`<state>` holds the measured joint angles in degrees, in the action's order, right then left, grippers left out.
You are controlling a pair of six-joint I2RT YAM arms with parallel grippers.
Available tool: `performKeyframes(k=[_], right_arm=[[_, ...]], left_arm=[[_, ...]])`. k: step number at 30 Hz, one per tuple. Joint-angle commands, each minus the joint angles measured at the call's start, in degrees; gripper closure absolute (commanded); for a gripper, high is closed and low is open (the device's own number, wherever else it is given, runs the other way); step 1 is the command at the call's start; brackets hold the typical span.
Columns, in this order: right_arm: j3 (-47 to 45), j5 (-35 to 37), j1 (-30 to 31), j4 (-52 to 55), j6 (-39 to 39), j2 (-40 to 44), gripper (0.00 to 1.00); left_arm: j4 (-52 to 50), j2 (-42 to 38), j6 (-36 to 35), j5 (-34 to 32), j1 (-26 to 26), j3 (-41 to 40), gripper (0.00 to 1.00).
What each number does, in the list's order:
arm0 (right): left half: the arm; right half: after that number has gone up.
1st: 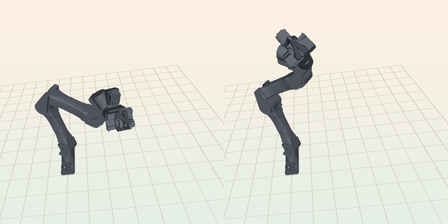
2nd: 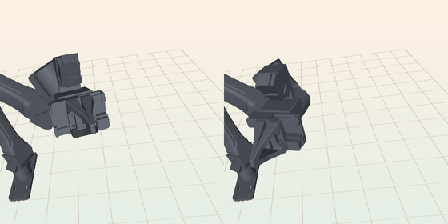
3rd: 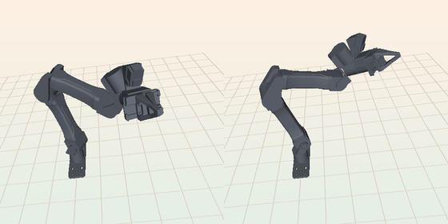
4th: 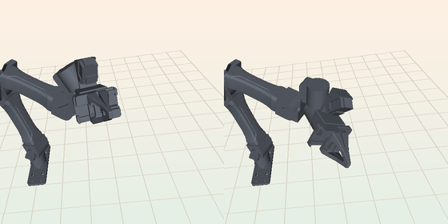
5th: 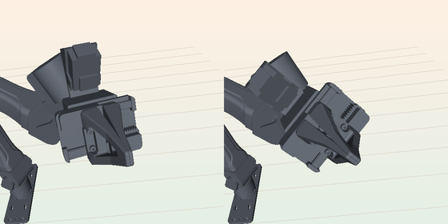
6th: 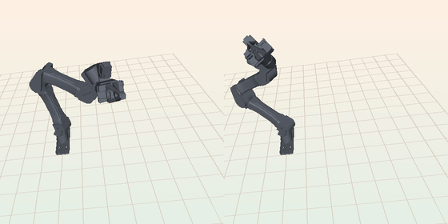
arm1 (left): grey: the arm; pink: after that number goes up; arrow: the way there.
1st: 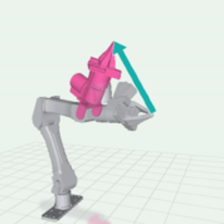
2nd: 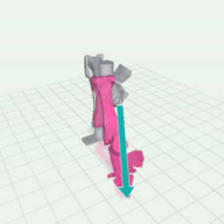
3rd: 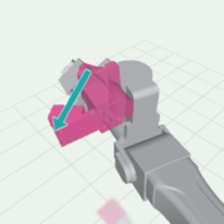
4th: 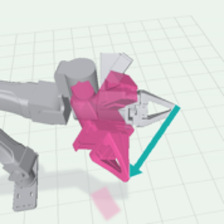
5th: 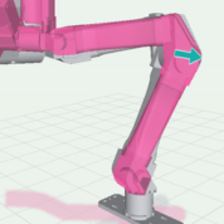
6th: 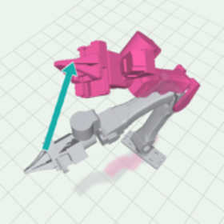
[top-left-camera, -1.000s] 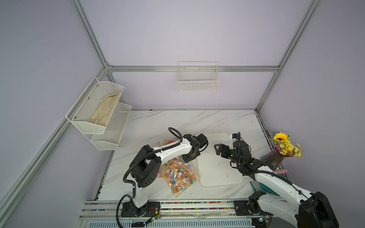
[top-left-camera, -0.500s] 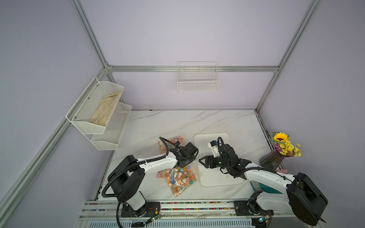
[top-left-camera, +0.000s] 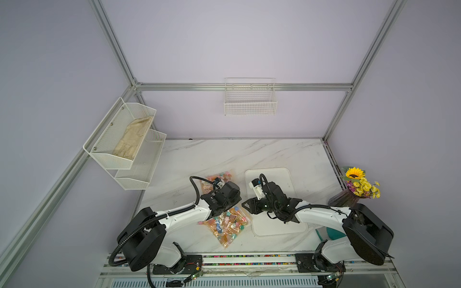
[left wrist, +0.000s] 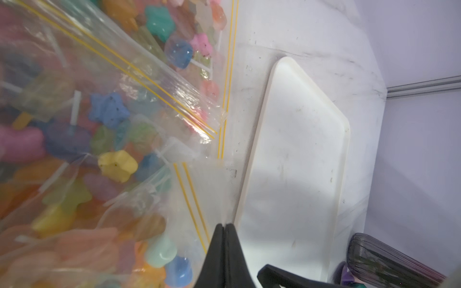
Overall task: Pour candies out of the ziploc bag
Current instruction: Adjust the ziploc bag in the ziploc bag.
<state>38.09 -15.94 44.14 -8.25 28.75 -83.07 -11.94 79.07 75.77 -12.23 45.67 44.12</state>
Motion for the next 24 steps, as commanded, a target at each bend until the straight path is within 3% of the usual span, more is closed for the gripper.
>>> performKeyframes(k=[1, 7, 15, 16, 20, 24], right_arm=[[1.8, 3.2, 0.3, -2.0, 1.4, -0.2, 0.57], [1.6, 10.1, 0.3, 0.2, 3.1, 4.2, 0.50], [1.6, 10.5, 0.3, 1.6, 2.2, 4.8, 0.44], [1.6, 10.7, 0.3, 2.0, 2.3, 4.8, 0.42], [2.7, 15.8, 0.3, 5.9, 5.6, 3.3, 0.31], [4.0, 26.1, 0.2, 11.0, 10.3, 4.2, 0.24]], left_arm=[[3.4, -3.3, -1.6, -1.0, -1.0, -3.4, 1.00], [-1.3, -10.3, -4.1, -1.4, -2.7, -4.1, 1.00], [-4.8, -17.6, -4.2, -4.0, -3.9, -9.0, 1.00], [-5.4, -17.8, -3.7, -4.0, -4.0, -9.2, 0.96], [-11.7, -15.5, 2.3, -3.5, -4.0, -6.5, 0.63], [-26.2, -7.3, 8.0, -2.7, -4.0, 4.0, 0.57]])
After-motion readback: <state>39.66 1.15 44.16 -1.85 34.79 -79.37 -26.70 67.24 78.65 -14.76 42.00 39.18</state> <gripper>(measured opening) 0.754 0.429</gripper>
